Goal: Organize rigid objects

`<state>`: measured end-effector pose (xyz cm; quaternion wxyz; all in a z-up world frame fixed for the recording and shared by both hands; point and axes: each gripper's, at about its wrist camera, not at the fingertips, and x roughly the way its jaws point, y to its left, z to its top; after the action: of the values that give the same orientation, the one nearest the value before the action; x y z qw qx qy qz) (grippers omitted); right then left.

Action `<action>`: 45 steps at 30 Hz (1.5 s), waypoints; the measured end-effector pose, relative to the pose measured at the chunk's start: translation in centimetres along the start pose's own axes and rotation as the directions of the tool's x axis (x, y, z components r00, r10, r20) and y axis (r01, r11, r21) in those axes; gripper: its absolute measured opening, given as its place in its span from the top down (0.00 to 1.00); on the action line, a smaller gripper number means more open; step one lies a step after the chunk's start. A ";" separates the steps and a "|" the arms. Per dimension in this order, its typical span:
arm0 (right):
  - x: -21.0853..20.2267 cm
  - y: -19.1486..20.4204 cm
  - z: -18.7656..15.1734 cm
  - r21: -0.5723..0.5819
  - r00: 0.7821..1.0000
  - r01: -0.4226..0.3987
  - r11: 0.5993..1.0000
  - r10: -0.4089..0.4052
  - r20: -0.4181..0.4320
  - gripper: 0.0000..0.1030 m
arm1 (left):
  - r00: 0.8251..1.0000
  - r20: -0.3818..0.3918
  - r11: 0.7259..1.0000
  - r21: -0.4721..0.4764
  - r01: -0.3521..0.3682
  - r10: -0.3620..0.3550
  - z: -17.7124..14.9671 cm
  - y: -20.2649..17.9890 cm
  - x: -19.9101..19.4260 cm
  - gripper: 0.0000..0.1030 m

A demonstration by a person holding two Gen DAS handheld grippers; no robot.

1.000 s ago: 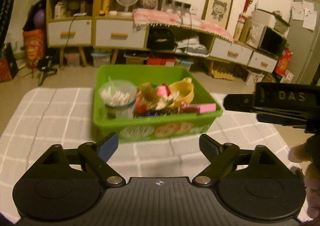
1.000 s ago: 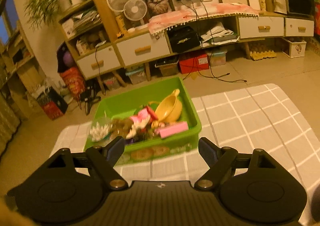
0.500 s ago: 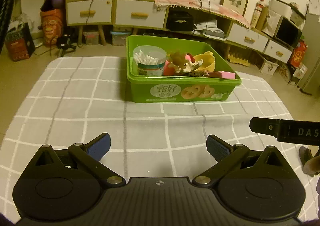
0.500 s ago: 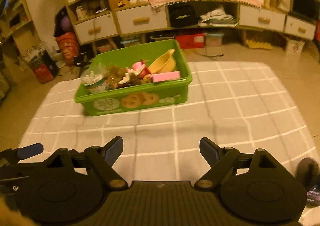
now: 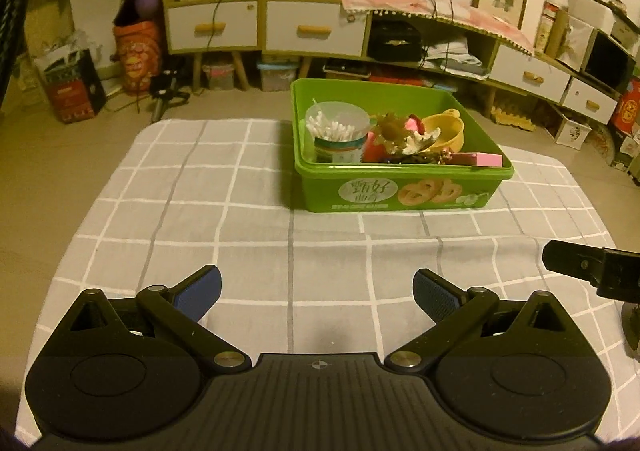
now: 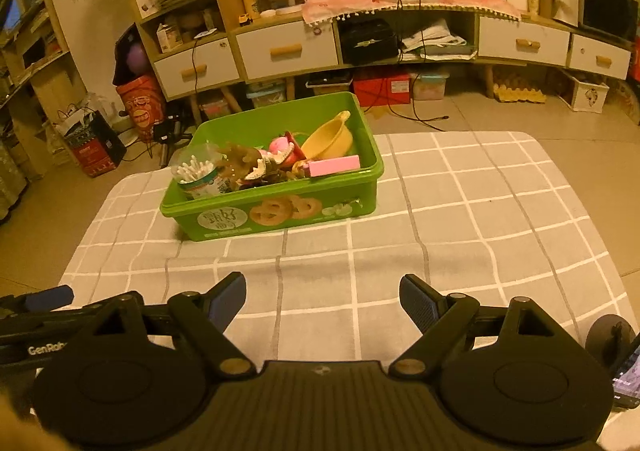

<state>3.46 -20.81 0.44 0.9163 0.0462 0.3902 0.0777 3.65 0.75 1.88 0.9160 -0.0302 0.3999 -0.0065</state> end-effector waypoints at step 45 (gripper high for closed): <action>0.9 0.3 -0.6 0.004 0.999 -0.006 1.000 0.006 -0.036 0.30 | 0.996 -0.077 0.998 -0.028 0.050 -0.052 -0.8 -0.3 0.3 0.02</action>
<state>3.57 -20.36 -0.56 0.9088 0.0480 0.4066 0.0806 3.28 0.38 1.14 0.8988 -0.0519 0.4345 -0.0260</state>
